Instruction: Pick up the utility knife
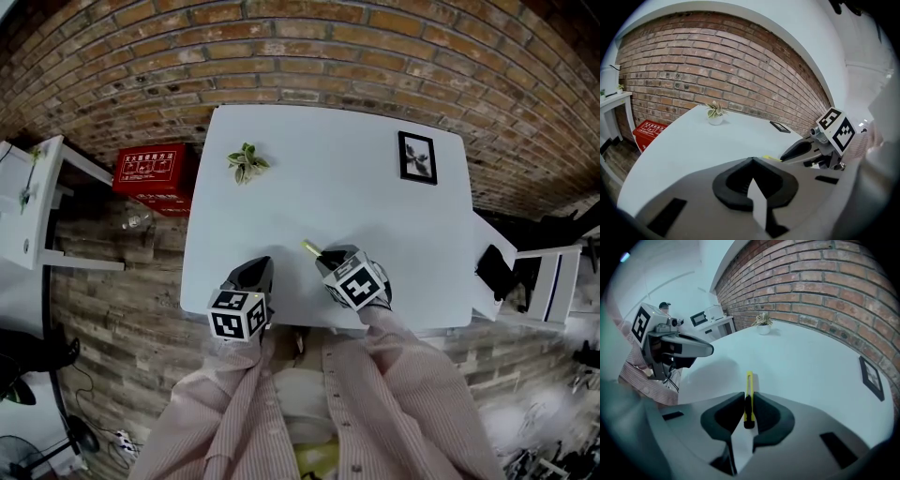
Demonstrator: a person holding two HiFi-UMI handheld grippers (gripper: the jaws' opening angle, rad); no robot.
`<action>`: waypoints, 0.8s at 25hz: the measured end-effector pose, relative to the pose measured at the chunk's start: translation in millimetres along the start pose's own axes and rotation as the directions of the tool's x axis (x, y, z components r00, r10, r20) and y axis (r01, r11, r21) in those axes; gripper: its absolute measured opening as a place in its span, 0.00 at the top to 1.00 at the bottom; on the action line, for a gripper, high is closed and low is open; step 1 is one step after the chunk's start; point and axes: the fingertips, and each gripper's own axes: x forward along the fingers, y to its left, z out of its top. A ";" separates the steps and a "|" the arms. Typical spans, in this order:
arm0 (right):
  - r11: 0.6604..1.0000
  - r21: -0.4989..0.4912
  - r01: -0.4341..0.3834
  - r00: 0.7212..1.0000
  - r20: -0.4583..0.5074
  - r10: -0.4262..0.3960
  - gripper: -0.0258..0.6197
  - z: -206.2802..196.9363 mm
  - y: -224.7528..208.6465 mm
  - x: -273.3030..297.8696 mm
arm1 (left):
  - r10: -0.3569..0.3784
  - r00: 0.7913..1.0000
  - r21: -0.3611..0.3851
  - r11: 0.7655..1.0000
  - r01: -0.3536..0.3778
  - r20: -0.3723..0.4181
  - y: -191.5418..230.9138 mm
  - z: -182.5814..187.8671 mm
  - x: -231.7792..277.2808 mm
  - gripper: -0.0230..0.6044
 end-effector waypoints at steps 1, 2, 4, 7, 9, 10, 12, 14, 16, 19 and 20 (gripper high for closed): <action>1.000 0.020 -0.008 1.000 0.019 0.008 0.87 1.7 0.1 -1.4 | -0.001 1.000 0.001 1.000 0.001 0.004 0.1 1.4 -0.1 0.98; 0.999 0.040 -0.016 0.999 0.041 0.014 0.87 4.0 0.1 -3.1 | -0.003 1.000 0.003 1.000 0.003 0.009 0.2 2.9 -0.3 0.98; 0.997 0.078 -0.027 0.995 0.095 0.020 0.87 10.0 -1.2 -6.8 | -0.009 1.000 0.010 1.000 0.009 0.021 0.5 6.7 -1.2 0.98; 0.991 0.125 -0.051 0.982 0.189 0.027 0.87 22.4 -2.8 -14.5 | -0.021 0.998 0.025 0.999 0.020 0.051 0.7 14.6 -2.7 0.98; 0.985 0.157 -0.068 0.967 0.255 0.026 0.87 30.5 -4.5 -21.2 | -0.029 0.997 0.040 0.999 0.026 0.075 -0.1 21.1 -3.6 0.98; 0.982 0.174 -0.076 0.958 0.286 0.023 0.87 33.7 -5.4 -25.0 | -0.032 0.996 0.047 0.999 0.028 0.089 -0.6 24.7 -4.6 0.98; 0.976 0.202 -0.085 0.941 0.340 0.011 0.87 39.1 -7.2 -32.4 | -0.033 0.991 0.062 0.998 0.025 0.127 -1.5 34.5 -7.8 0.98; 0.971 0.222 -0.088 0.921 0.389 -0.006 0.87 44.4 -9.5 -40.0 | -0.031 0.984 0.086 0.996 0.016 0.175 -2.4 47.4 -12.6 0.98; 0.966 0.241 -0.093 0.895 0.444 -0.025 0.87 51.2 -12.4 -49.0 | -0.033 0.976 0.109 0.994 0.010 0.217 -3.7 59.9 -16.5 0.98; 0.959 0.265 -0.104 0.847 0.528 -0.054 0.87 63.2 -17.4 -63.8 | -0.047 0.964 0.126 0.992 0.014 0.261 -6.3 74.7 -19.3 0.98; 0.956 0.274 -0.108 0.832 0.552 -0.064 0.87 66.6 -19.1 -69.0 | -0.050 0.961 0.130 0.991 0.015 0.272 -7.5 78.9 -20.1 0.98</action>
